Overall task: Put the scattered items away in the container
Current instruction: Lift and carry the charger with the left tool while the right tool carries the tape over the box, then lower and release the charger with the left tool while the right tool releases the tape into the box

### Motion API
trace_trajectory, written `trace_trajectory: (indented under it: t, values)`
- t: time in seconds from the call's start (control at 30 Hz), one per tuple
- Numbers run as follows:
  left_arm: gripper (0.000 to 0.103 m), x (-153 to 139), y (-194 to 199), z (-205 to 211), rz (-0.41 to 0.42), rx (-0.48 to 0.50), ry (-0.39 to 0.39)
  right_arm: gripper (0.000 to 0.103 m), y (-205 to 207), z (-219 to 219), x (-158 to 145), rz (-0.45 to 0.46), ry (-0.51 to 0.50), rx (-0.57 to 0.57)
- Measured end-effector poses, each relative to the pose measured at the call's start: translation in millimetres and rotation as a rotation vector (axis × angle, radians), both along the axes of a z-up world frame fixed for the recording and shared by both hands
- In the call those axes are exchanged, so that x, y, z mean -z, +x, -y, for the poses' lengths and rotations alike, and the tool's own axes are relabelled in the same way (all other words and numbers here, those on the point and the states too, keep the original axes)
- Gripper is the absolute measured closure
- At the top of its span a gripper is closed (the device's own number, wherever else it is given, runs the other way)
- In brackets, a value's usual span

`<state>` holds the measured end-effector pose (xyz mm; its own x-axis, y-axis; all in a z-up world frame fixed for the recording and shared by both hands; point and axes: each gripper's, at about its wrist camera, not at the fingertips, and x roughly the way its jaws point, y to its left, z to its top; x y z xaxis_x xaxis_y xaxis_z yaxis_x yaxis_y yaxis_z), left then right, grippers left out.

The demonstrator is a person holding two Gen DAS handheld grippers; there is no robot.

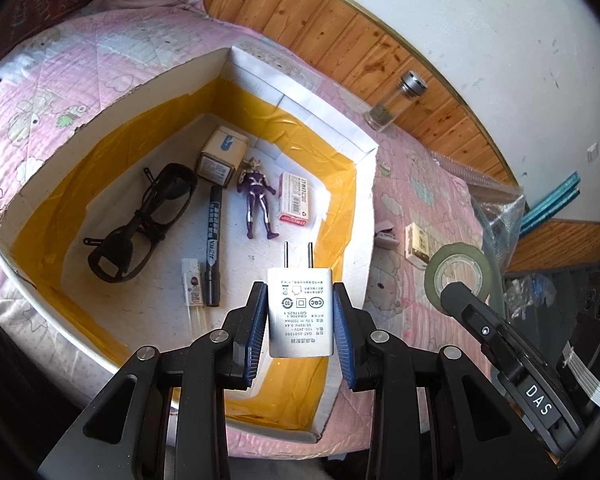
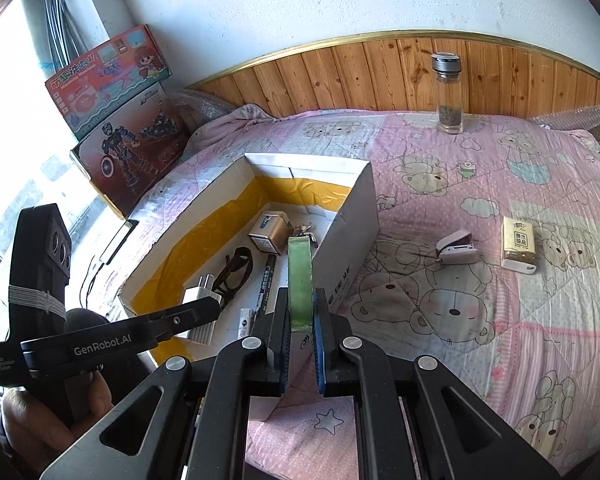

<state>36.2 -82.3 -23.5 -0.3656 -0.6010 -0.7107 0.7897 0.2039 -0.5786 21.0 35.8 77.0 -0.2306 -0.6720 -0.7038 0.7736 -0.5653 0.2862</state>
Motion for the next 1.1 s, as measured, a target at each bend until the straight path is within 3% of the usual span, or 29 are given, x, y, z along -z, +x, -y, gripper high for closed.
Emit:
trace_trajectory:
  t: [0.37,0.7,1.1]
  values:
    - [0.07,11,27,4,-0.042,-0.064,0.022,0.092,12,31,-5,-0.019,0.021,-0.071]
    - [0.07,27,10,15,-0.059,-0.019,0.072,0.092,12,60,0,-0.043,0.073,-0.131]
    - [0.07,31,-13,31,0.059,0.072,0.107,0.092,0,88,12,-0.056,0.16,-0.182]
